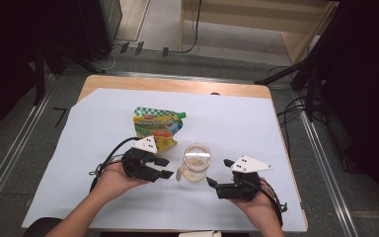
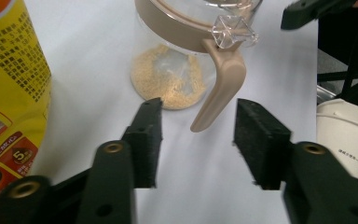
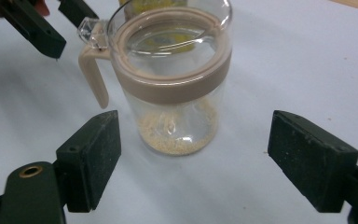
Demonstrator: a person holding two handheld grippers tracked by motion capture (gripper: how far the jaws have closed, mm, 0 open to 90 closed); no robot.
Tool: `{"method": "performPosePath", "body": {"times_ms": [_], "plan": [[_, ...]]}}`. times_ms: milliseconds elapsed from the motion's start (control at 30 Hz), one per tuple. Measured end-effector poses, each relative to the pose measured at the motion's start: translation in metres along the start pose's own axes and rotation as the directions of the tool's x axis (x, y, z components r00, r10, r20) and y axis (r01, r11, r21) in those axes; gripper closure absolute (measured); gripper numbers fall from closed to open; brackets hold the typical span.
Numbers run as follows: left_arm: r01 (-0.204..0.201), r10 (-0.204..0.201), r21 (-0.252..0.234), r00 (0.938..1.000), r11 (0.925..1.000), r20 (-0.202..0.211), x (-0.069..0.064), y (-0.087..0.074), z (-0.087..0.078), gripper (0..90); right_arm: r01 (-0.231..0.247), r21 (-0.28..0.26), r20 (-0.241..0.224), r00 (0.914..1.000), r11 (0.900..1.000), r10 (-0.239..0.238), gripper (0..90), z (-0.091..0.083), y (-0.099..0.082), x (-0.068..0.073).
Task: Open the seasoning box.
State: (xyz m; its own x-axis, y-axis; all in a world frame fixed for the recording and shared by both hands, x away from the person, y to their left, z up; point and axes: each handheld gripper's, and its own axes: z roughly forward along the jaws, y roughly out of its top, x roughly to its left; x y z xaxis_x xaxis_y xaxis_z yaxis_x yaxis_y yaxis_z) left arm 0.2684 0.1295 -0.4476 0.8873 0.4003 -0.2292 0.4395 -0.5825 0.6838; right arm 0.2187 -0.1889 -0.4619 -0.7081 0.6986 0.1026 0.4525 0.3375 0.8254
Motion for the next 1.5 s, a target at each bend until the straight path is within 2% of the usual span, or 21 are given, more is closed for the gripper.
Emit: {"method": "performPosePath", "body": {"times_ms": [33,100,200,267,300,333,433,600,667,733,767,800,867,1033,1133,1267,1367,1500], "plan": [[0.006,-0.006,0.0,1.0,1.0,0.001,0.0,0.0,0.0,60.2,-0.018,-0.01,-0.004,0.9998,0.9998,0.018,18.0,0.0,0.001,-0.001],[0.011,-0.011,0.002,0.9999,0.9999,-0.006,0.0,0.0,0.0,62.1,-0.018,-0.012,-0.004,0.9998,0.9998,0.018,19.4,0.001,0.002,0.0],[-0.011,0.011,0.006,0.9999,0.9999,0.007,-0.002,0.002,-0.001,73.4,-0.007,-0.01,-0.009,0.9999,0.9999,0.007,24.3,0.006,0.003,-0.001],[-0.018,0.018,0.006,0.9998,0.9998,0.011,-0.004,0.004,-0.001,87.5,-0.007,-0.009,0.019,0.9998,0.9999,0.007,28.6,0.009,0.004,0.001],[-0.009,0.009,0.007,0.9999,0.9999,0.008,-0.004,0.005,0.0,87.5,-0.007,-0.009,0.019,0.9998,0.9999,0.007,28.6,0.009,0.004,0.001],[-0.004,0.004,0.008,1.0,1.0,0.008,-0.003,0.006,0.002,90.0,-0.011,-0.012,0.02,0.9997,0.9999,0.011,31.0,0.01,0.004,0.001],[0.011,-0.012,-0.001,0.9999,0.9999,-0.006,-0.003,0.01,0.007,90.0,-0.04,-0.021,0.015,0.9991,0.999,0.041,40.6,0.01,0.004,0.0],[0.012,-0.012,0.001,0.9997,0.9999,-0.019,-0.006,0.012,0.012,90.0,-0.025,-0.039,-0.015,0.9996,0.9989,0.025,56.1,0.01,0.004,-0.003],[0.021,-0.021,-0.006,0.9997,0.9998,-0.012,-0.006,0.013,0.014,90.0,-0.025,-0.036,-0.029,0.9993,0.999,0.023,61.0,0.009,0.004,-0.004],[0.016,-0.016,-0.003,0.9997,0.9999,-0.016,-0.007,0.014,0.016,90.0,-0.027,-0.033,-0.052,0.9983,0.9991,0.025,72.3,0.007,0.004,-0.004],[0.019,-0.019,-0.006,0.9997,0.9998,-0.018,-0.008,0.014,0.017,90.0,-0.027,-0.033,-0.052,0.9983,0.9991,0.025,72.3,0.007,0.004,-0.004],[0.02,-0.02,-0.004,0.9996,0.9998,-0.021,-0.008,0.014,0.017,90.0,-0.023,-0.026,-0.053,0.9984,0.9994,0.021,76.6,0.007,0.004,-0.003],[0.023,-0.023,-0.008,0.9996,0.9997,-0.018,-0.008,0.014,0.017,90.0,-0.018,-0.008,-0.067,0.9976,0.9998,0.018,90.0,0.007,0.005,0.0],[0.029,-0.029,-0.01,0.9995,0.9995,-0.012,-0.007,0.014,0.018,90.0,-0.032,0.016,-0.089,0.9955,0.9994,0.033,90.0,0.009,0.006,0.004],[0.025,-0.025,-0.008,0.9996,0.9997,-0.013,-0.009,0.014,0.02,90.0,-0.015,0.022,-0.079,0.9967,0.9996,0.017,90.0,0.01,0.006,0.005],[0.008,-0.008,-0.002,1.0,1.0,-0.002,-0.015,0.016,0.024,90.0,-0.027,0.014,-0.061,0.9977,0.9995,0.028,90.0,0.01,0.006,0.003],[-0.004,0.004,-0.003,1.0,1.0,-0.009,-0.019,0.018,0.026,90.0,-0.038,0.008,-0.061,0.9974,0.9992,0.039,90.0,0.012,0.007,0.0],[0.001,-0.001,-0.009,1.0,1.0,-0.003,-0.019,0.018,0.029,90.0,-0.04,0.006,-0.052,0.9979,0.9992,0.04,90.0,0.012,0.007,-0.002]]}}
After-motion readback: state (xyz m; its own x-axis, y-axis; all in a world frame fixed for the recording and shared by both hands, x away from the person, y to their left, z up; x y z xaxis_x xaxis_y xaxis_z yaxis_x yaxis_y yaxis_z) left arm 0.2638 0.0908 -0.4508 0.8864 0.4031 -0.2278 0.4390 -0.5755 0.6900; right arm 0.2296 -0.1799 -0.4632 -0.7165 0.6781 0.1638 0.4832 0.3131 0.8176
